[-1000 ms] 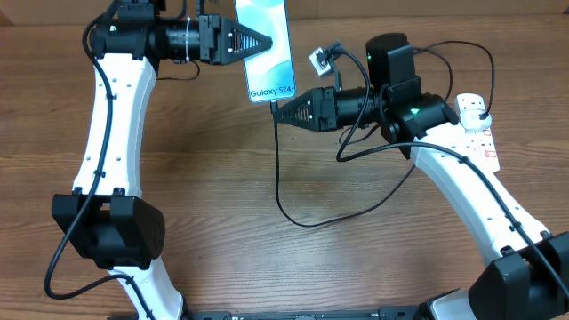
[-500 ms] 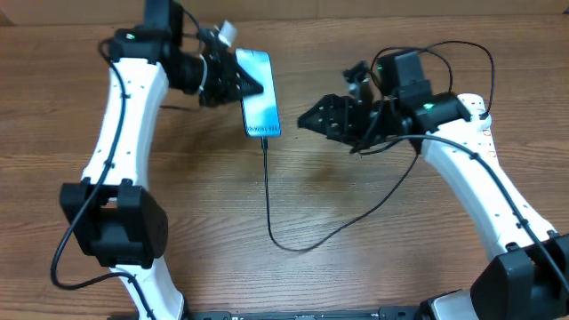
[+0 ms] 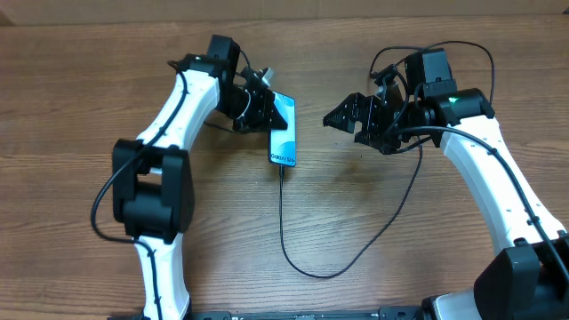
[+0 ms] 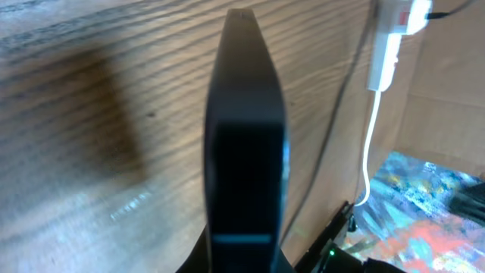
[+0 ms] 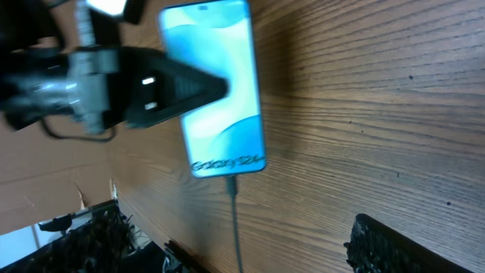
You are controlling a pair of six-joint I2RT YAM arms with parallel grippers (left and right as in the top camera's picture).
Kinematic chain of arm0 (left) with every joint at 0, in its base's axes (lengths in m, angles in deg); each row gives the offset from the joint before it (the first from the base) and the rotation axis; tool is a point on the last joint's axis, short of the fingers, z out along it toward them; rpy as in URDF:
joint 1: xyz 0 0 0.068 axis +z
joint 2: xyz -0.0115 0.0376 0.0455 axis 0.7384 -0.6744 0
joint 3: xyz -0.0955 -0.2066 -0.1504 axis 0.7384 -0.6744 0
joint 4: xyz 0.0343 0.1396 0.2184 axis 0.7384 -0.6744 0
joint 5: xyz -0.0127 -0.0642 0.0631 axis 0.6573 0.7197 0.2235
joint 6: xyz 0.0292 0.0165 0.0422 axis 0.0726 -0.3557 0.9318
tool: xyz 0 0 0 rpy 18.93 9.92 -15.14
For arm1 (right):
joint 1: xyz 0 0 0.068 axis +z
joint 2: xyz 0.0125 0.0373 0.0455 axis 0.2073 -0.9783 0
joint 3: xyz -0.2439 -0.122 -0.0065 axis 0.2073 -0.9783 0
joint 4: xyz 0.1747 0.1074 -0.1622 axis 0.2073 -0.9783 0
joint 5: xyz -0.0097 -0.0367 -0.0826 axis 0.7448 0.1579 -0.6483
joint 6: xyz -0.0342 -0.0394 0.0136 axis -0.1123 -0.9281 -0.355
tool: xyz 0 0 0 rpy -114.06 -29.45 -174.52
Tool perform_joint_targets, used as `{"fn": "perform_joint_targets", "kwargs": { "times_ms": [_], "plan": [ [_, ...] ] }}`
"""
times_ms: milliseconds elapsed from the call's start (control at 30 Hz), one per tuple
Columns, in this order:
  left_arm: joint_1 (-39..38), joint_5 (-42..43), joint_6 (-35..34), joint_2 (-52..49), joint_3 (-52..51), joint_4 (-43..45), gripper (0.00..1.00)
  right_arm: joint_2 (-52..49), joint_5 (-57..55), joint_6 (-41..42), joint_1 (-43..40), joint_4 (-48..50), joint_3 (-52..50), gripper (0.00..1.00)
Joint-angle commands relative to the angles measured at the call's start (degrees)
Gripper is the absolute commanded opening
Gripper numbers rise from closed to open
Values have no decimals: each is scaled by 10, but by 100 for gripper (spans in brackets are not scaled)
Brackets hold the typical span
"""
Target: Plug charger to phone and switch on socket
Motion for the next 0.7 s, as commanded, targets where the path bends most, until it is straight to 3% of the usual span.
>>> {"fn": "perform_joint_targets", "kwargs": {
  "times_ms": [0,100,300,367,567,667],
  "plan": [
    [-1,91,5,-50,0,14,4,4,-5,-17,0,1,4,95],
    [-1,154,21,-80,0,18,4,4,-12,-19,0,-3,4,95],
    [-1,159,30,-100,0,32,5,4,-16,-20,0,-8,4,96],
    [-1,145,33,-100,0,49,10,4,-16,-20,0,-8,4,96],
    [-2,45,3,-100,0,62,9,4,-16,-20,0,-14,4,96],
    [-2,33,2,-101,0,64,10,4,-16,-20,0,-17,4,96]
  ]
}}
